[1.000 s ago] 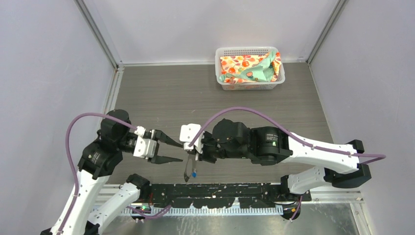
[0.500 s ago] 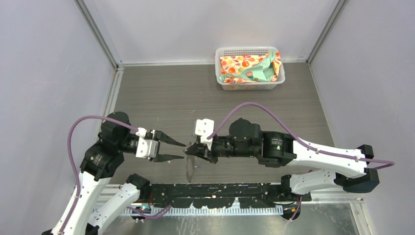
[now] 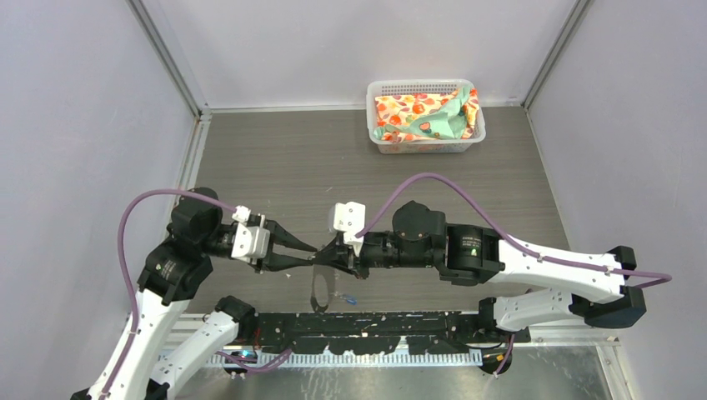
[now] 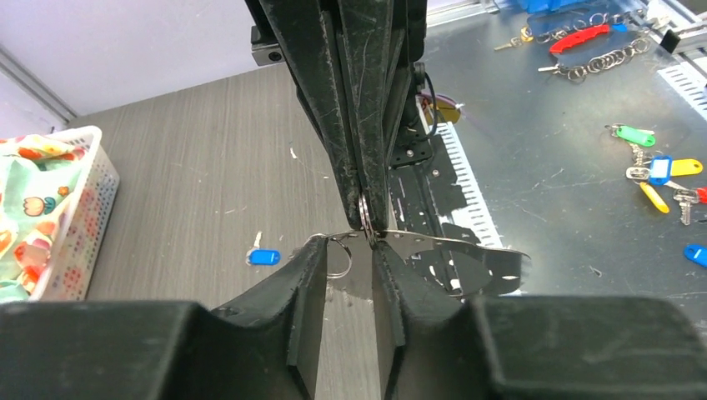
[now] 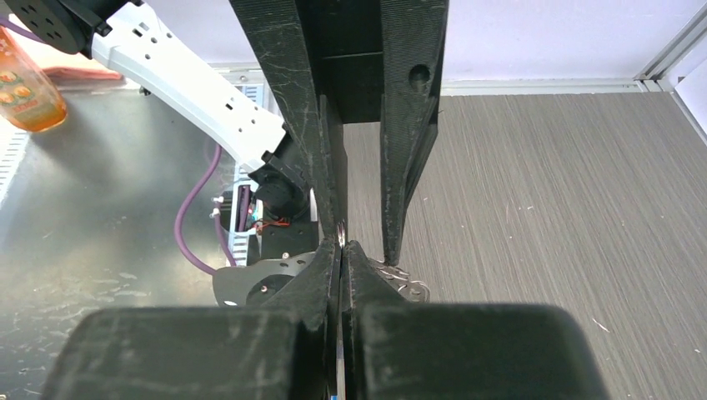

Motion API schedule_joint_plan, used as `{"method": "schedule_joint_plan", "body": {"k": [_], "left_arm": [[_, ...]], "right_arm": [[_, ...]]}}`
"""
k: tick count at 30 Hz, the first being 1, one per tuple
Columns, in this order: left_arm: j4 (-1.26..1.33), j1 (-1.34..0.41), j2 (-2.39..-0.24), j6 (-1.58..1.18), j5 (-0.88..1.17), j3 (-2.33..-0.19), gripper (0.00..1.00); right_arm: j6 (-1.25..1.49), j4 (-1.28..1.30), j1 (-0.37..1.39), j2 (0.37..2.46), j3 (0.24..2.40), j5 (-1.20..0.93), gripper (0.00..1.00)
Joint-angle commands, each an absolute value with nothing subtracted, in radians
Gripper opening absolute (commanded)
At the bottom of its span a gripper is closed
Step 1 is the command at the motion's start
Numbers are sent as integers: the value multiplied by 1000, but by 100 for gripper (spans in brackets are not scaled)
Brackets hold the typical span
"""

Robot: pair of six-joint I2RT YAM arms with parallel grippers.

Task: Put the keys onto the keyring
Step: Adjust the keyring.

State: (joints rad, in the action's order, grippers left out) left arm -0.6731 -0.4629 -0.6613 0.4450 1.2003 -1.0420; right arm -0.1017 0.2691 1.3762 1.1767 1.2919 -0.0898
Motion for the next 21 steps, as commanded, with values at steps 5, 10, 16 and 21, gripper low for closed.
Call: {"method": "schedule_joint_plan", "body": {"k": [5, 10, 16, 21], "left_arm": [[-688, -465, -634, 471, 1282, -1068, 49], [-687, -465, -665, 453, 1269, -1086, 30], [-684, -465, -669, 459, 1267, -1077, 18], [-685, -465, -666, 471, 1253, -1058, 1]], "right_arm": [[-103, 198, 1373, 1173, 1299, -55, 1], [-100, 206, 1374, 1187, 1302, -51, 1], [-95, 185, 1372, 1192, 1297, -62, 1], [-82, 162, 1373, 1198, 1294, -82, 1]]}}
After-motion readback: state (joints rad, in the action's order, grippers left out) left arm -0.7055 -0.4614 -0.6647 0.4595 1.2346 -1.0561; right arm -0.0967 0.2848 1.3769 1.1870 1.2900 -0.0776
